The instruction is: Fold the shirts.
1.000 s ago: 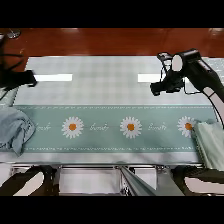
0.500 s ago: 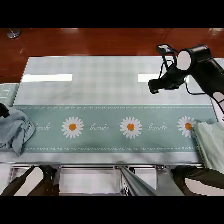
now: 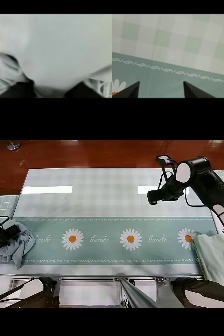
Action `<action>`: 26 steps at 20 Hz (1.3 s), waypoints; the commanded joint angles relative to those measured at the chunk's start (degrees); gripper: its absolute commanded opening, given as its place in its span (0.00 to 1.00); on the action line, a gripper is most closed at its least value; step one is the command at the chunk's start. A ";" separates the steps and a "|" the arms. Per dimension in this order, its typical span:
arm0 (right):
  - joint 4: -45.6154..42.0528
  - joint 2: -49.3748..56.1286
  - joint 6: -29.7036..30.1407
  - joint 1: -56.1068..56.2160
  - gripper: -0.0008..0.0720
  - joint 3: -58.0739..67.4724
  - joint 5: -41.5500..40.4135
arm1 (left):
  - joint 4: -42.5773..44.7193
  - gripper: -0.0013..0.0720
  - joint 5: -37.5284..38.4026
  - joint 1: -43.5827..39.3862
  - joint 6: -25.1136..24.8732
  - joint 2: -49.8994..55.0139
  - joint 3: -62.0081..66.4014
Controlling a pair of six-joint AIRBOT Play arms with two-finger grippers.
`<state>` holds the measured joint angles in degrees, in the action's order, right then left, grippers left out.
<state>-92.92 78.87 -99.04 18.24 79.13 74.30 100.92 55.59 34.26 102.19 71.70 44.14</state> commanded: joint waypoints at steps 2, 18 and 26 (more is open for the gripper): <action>-0.92 -0.07 -1.90 0.02 0.86 0.02 0.57 | -4.79 0.07 2.97 0.04 -7.04 1.27 1.16; -3.61 -16.00 -4.87 0.02 0.86 0.02 0.94 | -38.40 0.07 3.41 -25.49 -17.14 -24.98 39.28; -3.15 -21.90 -5.75 0.07 0.86 0.02 1.18 | -40.41 0.07 -8.74 -51.10 -16.87 -16.39 53.18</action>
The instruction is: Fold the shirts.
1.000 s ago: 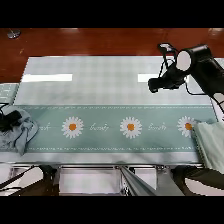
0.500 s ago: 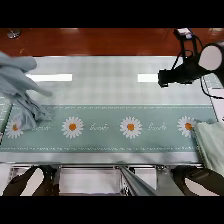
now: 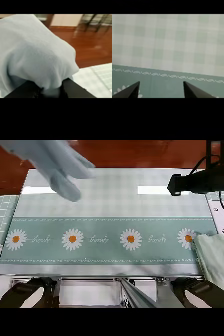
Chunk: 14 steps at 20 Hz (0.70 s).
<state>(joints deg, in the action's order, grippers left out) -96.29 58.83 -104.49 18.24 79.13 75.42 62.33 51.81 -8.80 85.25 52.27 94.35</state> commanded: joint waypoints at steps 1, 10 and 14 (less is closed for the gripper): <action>0.20 -2.32 -0.31 0.07 0.86 0.00 0.07 | -2.86 0.07 -4.87 -10.64 0.04 4.57 2.97; -0.22 -3.17 -0.55 0.07 0.86 -0.07 -0.59 | -6.05 0.07 -3.15 -19.50 0.02 8.00 -24.17; 2.54 -3.17 -2.10 0.07 0.86 -4.96 -4.68 | -4.63 0.07 1.51 -16.17 -4.59 8.00 -42.10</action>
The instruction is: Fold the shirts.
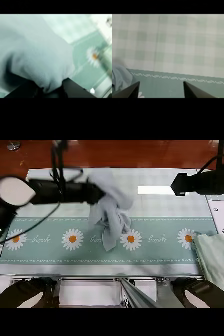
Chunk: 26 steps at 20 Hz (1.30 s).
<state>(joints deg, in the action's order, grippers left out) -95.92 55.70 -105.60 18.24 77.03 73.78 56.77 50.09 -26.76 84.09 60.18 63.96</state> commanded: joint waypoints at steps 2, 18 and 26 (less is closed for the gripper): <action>6.45 -0.02 -1.38 0.07 0.86 -8.37 -8.13 | 7.13 0.07 5.57 6.25 -4.37 0.13 -17.81; 27.21 1.07 11.80 -39.30 0.87 -19.67 -6.86 | -10.47 0.97 20.57 38.62 -8.50 -6.71 -20.35; 37.20 -1.70 16.22 -27.63 0.87 -43.23 -18.80 | -34.21 0.97 15.04 18.78 -24.96 12.00 -28.65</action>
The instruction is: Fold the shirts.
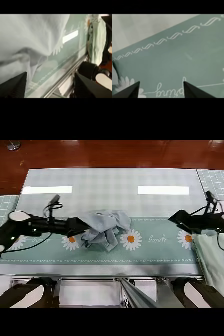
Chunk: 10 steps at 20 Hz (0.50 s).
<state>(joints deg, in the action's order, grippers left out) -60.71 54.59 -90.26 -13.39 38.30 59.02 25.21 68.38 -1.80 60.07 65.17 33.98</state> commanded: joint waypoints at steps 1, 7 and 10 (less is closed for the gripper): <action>2.12 -0.59 0.39 5.81 0.87 -4.50 -5.18 | 0.90 0.97 -4.66 -8.11 2.34 10.54 3.93; 1.84 -0.46 -2.56 13.90 0.87 -4.50 -6.88 | 5.16 0.86 -6.71 -9.88 11.76 21.81 17.51; 2.19 2.16 -4.20 18.86 0.87 -4.50 -9.49 | 12.20 0.16 -5.11 -10.25 14.71 23.56 21.77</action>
<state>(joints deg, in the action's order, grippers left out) -58.87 55.13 -92.71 1.17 33.98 52.01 31.77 62.67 -11.42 71.05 86.06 51.33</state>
